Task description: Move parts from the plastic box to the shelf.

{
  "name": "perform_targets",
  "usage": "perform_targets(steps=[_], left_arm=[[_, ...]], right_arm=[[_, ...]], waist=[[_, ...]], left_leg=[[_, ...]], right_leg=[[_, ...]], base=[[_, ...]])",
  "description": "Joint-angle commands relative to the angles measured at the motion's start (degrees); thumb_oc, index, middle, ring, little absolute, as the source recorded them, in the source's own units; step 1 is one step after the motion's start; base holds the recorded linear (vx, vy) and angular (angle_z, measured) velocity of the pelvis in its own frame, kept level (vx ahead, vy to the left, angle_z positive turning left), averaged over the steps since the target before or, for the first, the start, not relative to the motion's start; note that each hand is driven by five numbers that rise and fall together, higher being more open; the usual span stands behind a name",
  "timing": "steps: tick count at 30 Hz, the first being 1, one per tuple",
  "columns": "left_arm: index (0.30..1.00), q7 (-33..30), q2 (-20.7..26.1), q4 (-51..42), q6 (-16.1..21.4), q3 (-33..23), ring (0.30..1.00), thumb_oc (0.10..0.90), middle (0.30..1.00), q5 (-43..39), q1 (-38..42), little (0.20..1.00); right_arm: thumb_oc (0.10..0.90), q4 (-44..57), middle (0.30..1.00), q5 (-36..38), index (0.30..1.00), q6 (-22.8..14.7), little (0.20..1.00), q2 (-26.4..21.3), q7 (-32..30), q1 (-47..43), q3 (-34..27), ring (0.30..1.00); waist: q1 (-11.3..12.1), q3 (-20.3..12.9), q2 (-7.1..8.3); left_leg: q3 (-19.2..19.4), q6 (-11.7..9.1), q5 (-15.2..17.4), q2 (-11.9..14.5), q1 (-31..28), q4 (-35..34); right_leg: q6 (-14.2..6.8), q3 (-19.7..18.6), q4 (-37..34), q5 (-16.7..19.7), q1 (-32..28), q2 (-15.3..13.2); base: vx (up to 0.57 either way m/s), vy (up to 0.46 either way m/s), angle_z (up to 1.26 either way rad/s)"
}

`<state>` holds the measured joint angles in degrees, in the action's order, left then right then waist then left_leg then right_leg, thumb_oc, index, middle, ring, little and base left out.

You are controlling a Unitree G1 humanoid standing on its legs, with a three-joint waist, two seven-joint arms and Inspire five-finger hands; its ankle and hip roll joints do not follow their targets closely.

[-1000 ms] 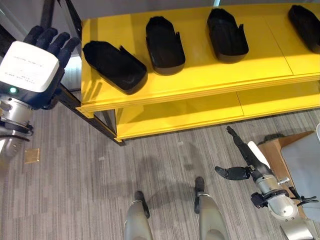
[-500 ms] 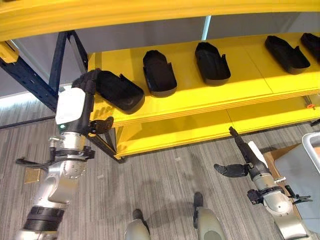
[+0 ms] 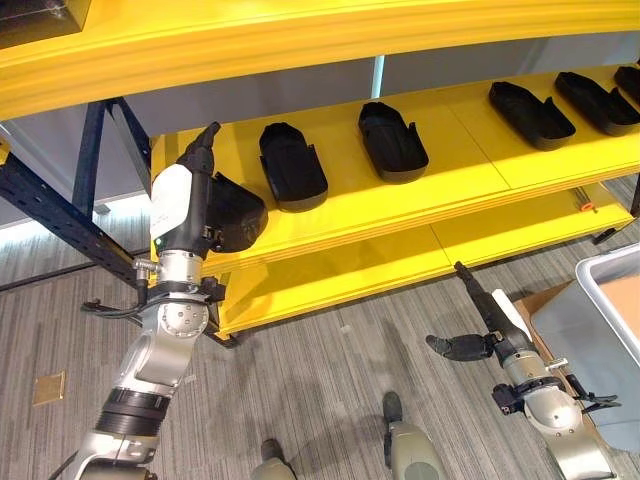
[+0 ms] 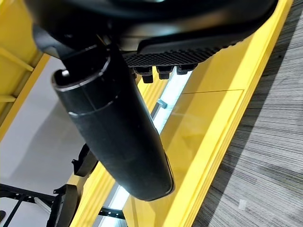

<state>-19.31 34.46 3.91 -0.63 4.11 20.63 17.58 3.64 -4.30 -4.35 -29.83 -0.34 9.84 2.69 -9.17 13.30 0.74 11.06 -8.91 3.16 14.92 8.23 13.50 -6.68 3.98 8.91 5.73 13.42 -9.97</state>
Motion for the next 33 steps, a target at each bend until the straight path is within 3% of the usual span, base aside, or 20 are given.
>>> perform_targets(steps=[1, 17, 33], left_arm=[[1.000, -5.17, 0.85, 0.02, 1.19, -1.03, 1.000, 0.900, 1.000, 0.88, 7.91, 1.000], [1.000, -8.25, -3.51, 8.67, -3.35, 1.23, 1.000, 0.900, 1.000, -4.76, 15.26, 1.000], [1.000, -10.10, -5.23, 14.73, -4.08, 4.35, 1.000, 0.900, 1.000, -9.14, 22.47, 1.000]], right_arm=[[0.900, 6.91, 1.000, 1.09, 1.000, -3.73, 1.000, -1.76, -1.78, -2.76, -2.37, 1.000], [0.900, 9.66, 1.000, 0.46, 1.000, -2.69, 1.000, -3.59, -2.12, -2.88, -0.93, 1.000], [0.900, 10.77, 1.000, 0.41, 1.000, -2.93, 1.000, -5.15, -2.41, -2.49, 0.29, 1.000]], waist=[[0.08, -3.26, 0.23], [-1.38, -2.14, 0.78], [-2.52, -1.46, 1.16]], left_leg=[[0.25, 2.37, 0.07, 0.32, 0.02, -0.28], [0.52, 2.38, -0.21, 0.72, 2.60, 0.77], [0.86, 2.26, 0.22, 1.09, 3.69, 1.65]], right_leg=[[-2.36, 0.30, 5.60, -10.46, -3.46, -3.31], [-2.09, -0.74, 6.49, -9.90, -0.07, -2.55], [-2.10, -1.56, 7.76, -10.03, 1.72, -2.15]], base=[[0.00, -0.005, -0.07], [-0.01, -0.004, -0.02], [0.00, -0.006, -0.03]])
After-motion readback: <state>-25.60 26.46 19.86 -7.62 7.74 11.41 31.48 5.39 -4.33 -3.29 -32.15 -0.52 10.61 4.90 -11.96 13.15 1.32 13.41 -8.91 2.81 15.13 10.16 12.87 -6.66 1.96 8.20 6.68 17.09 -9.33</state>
